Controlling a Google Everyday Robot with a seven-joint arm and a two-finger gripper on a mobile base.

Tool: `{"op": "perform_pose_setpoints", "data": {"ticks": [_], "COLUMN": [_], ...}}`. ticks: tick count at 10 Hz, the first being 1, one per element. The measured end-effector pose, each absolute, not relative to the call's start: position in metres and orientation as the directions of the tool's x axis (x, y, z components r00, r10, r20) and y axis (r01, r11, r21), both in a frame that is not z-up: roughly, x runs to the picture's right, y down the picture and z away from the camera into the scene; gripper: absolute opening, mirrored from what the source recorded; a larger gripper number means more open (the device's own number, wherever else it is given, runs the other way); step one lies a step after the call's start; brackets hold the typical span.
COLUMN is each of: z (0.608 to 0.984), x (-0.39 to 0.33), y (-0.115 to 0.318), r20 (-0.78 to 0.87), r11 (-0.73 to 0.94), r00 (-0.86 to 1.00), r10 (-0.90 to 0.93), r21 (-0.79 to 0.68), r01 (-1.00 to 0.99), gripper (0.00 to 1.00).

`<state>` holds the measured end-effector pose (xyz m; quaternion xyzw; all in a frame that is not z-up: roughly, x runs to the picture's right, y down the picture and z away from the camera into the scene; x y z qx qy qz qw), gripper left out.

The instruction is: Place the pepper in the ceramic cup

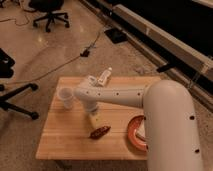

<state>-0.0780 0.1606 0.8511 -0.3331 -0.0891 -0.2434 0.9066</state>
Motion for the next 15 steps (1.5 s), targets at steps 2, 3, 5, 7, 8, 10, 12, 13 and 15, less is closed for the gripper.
{"op": "perform_pose_setpoints", "data": {"ticks": [2,3,5,7,8,10,12,13,15], "z": [0.837,0.833,0.823,0.823,0.828,0.837,0.841,0.841,0.838], "x": [-0.059,-0.054,-0.035,-0.024,-0.022,-0.022,-0.019,-0.016,-0.016], "y": [0.163,0.164,0.174,0.188,0.200,0.217,0.224,0.223,0.223], "r20": [0.338,0.343,0.361,0.376,0.391,0.411,0.418,0.420,0.419], "r11": [0.678,0.683,0.695,0.709,0.713,0.715,0.722,0.729,0.723], "r00": [0.862,0.861,0.858,0.855,0.852,0.847,0.847,0.850,0.848], "r10": [-0.376,-0.375,-0.365,-0.357,-0.348,-0.338,-0.328,-0.319,-0.324], "r21": [-0.533,-0.526,-0.507,-0.487,-0.480,-0.473,-0.467,-0.464,-0.468], "r01": [0.505,0.507,0.509,0.510,0.512,0.515,0.510,0.503,0.508], "gripper": [0.80,0.80,0.80,0.80,0.80,0.79,0.63,0.53,0.34]}}
